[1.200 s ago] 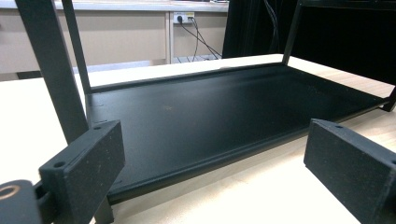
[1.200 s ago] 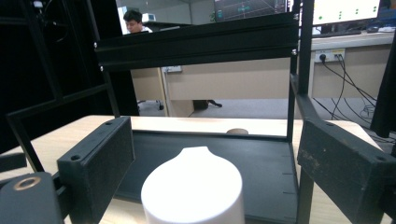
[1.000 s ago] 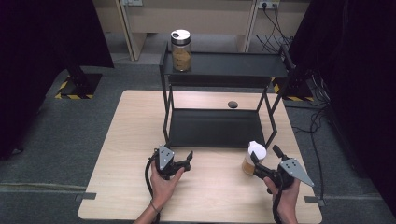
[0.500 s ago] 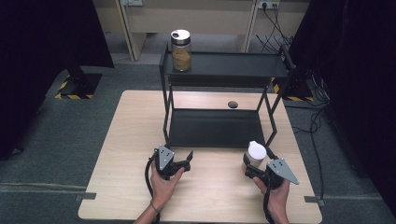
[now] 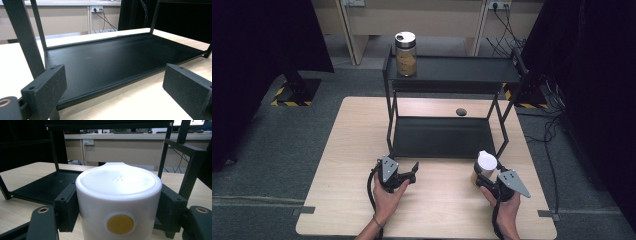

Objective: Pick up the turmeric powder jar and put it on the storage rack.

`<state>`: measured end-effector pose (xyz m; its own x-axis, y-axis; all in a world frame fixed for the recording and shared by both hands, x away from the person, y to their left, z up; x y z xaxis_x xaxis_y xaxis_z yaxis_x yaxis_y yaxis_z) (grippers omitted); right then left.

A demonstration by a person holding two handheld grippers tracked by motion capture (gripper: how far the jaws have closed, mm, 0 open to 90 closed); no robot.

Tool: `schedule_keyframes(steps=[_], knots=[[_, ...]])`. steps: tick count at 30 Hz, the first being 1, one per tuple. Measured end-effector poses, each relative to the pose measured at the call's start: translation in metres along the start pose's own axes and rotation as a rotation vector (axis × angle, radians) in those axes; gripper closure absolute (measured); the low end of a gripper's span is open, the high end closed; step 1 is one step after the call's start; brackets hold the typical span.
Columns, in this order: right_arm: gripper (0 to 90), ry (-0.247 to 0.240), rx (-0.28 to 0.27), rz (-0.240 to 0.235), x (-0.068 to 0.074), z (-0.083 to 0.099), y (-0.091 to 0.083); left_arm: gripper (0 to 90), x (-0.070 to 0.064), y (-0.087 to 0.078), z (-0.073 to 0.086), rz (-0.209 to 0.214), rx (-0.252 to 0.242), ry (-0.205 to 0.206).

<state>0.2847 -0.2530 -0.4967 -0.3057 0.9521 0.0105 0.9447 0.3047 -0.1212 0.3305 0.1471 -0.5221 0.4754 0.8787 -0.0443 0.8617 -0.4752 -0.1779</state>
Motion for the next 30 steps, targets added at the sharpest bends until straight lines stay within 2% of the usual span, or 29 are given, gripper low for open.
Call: schedule_keyframes(steps=[11,16,30], knots=[[30.9,0.001,0.001,0.011,0.002,-0.001,0.000,4.5,0.000,0.000,0.000,-0.002,0.001,0.003],[30.9,0.012,0.007,-0.001,0.001,-0.003,0.000,4.5,-0.001,0.001,0.000,-0.001,0.000,0.006],[30.9,0.012,-0.031,-0.011,0.006,-0.017,0.000,4.5,-0.002,0.000,0.000,-0.002,-0.004,0.008]])
Point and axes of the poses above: each handheld gripper's, and its own axes: y roughly forward along the jaws, z roughly out of its underside, x roughly to its left, the point moved 8 cm from there along y, roughly forward along the jaws, and after that the axes turned 1 degree about z, right-handed, at the moved point
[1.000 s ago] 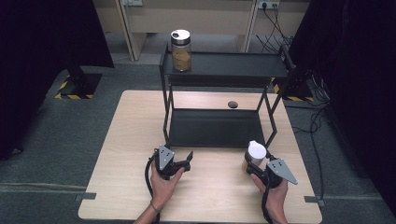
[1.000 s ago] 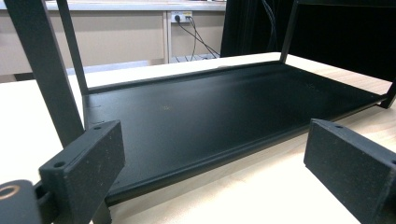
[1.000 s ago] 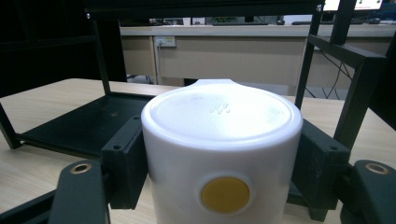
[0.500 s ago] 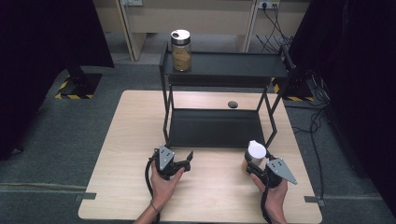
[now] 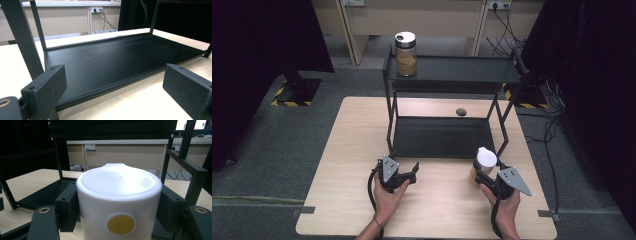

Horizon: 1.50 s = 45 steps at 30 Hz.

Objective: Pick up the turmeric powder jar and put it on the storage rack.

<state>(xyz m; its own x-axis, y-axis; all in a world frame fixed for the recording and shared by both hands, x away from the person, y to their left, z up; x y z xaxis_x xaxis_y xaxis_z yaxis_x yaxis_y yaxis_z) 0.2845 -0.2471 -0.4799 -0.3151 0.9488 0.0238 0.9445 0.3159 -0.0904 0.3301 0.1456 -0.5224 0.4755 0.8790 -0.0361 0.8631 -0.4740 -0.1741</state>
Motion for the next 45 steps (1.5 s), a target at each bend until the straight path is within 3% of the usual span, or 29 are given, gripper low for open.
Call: schedule_keyframes(steps=[10,34,45], knots=[[31.0,-0.009,-0.028,0.000,0.001,-0.014,0.001,4.5,0.000,0.000,0.000,0.000,0.001,0.003],[31.1,-0.081,-0.153,-0.026,0.000,-0.097,0.018,4.5,-0.001,0.000,0.000,0.001,-0.002,-0.001],[31.1,-0.074,-0.179,-0.023,-0.004,-0.126,0.029,4.5,-0.001,0.000,0.000,0.000,-0.001,0.000]])
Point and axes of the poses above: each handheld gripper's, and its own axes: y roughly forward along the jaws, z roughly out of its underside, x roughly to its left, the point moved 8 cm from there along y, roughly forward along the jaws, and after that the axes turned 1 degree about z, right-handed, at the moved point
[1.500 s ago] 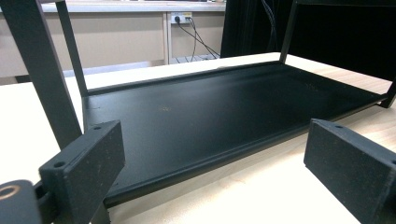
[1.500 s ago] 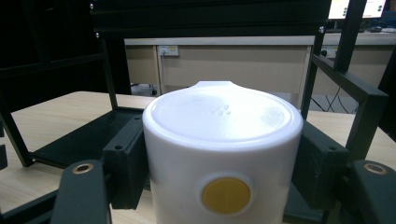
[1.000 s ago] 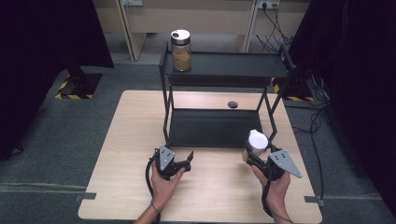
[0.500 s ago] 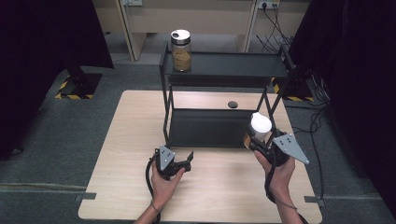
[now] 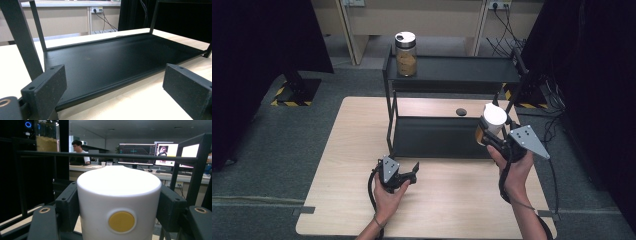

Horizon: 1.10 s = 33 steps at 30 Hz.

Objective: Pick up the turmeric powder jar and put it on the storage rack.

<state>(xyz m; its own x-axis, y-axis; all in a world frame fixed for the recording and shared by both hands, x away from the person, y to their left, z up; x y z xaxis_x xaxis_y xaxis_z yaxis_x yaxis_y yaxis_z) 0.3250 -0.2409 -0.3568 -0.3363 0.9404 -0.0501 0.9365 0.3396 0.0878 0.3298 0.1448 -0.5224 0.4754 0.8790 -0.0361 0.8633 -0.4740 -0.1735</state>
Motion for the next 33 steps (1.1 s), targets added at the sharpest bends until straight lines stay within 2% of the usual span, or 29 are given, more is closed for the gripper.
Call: schedule_keyframes(steps=[7,18,33], knots=[[31.1,0.008,-0.011,0.005,-0.002,-0.013,0.011,4.5,0.000,0.000,0.000,0.000,0.001,0.003],[31.1,-0.022,-0.036,0.002,0.002,-0.037,0.027,4.5,0.000,0.000,0.000,0.001,0.000,0.005],[31.1,-0.021,-0.055,0.007,-0.001,-0.063,0.043,4.4,0.000,0.000,0.000,0.002,0.002,0.004]])
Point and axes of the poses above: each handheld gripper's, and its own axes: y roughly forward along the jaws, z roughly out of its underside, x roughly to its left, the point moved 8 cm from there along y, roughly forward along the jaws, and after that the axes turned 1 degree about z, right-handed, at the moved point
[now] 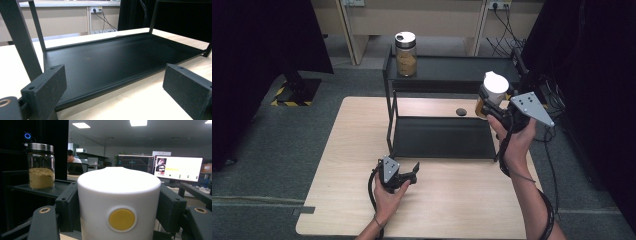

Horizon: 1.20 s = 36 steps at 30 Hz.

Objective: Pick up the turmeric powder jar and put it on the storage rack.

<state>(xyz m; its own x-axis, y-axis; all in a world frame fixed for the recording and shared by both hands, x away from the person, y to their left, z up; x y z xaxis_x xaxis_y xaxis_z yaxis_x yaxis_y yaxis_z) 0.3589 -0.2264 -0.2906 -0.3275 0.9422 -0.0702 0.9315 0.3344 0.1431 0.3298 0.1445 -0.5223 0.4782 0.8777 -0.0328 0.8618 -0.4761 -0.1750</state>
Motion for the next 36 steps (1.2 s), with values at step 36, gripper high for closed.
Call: schedule_keyframes(steps=[36], knots=[[31.1,-0.012,-0.031,0.056,-0.001,-0.074,0.076,4.4,-0.001,-0.001,0.001,0.004,-0.008,0.010]])
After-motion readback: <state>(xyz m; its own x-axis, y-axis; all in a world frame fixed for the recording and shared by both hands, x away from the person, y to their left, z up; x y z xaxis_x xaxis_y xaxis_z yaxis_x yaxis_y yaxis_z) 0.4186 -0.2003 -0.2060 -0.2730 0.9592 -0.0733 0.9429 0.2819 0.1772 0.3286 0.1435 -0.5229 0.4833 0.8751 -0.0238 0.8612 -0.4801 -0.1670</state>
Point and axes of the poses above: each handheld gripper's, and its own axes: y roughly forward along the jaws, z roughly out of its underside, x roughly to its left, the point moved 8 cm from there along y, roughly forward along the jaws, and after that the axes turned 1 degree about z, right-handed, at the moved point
